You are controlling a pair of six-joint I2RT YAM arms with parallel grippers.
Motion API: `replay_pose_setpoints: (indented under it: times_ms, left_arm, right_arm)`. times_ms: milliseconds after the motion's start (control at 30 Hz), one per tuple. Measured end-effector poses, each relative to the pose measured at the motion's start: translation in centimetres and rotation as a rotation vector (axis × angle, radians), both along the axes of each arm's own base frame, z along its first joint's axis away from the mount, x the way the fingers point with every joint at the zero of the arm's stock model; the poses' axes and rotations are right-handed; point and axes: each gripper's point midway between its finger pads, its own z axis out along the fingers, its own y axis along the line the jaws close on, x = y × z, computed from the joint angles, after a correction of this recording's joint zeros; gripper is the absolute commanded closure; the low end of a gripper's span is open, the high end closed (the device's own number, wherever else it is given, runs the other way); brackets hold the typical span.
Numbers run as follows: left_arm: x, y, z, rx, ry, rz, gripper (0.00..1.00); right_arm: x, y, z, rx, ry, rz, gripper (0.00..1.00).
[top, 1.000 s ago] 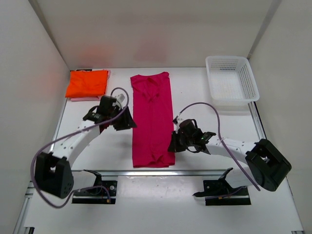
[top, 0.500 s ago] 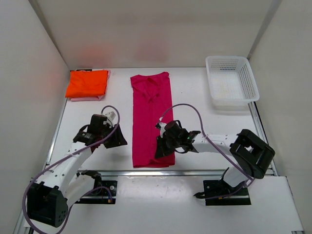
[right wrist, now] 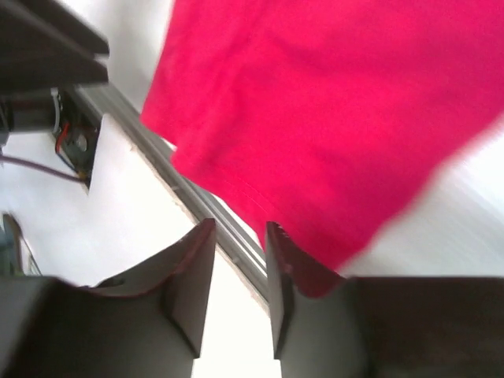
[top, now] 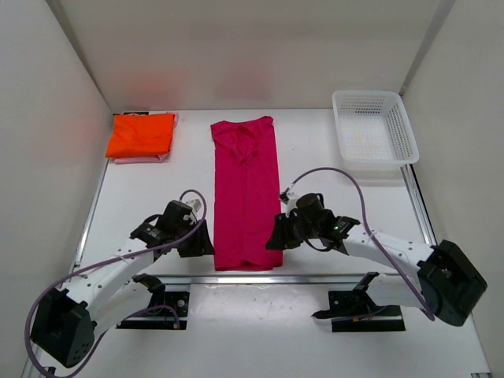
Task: Fold and stack the t-shirts
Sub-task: Rotate the tshirt 90 degrees, then grab the bottom of the folded rectangular tshirt with both arms
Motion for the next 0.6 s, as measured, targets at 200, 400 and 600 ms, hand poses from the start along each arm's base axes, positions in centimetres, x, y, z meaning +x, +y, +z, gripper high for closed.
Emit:
replay_pose_setpoints:
  times_ms: [200,400,600]
  left_arm:
    - [-1.6,-0.3,-1.5,0.005,0.053,-0.001,0.42]
    - [-2.7,-0.8,-3.0,0.005,0.088,-0.007,0.40]
    - [-2.5,-1.4,-3.4,-0.030,0.082,0.024,0.40]
  right_arm:
    - [0.1,-3.4,-0.9,-0.028,0.054,-0.120,0.57]
    - [-1.9,-4.8,-3.4,-0.093,0.159,-0.141,0.55]
    - [-3.4,-4.8,-4.9,-0.133,0.224,-0.133,0.55]
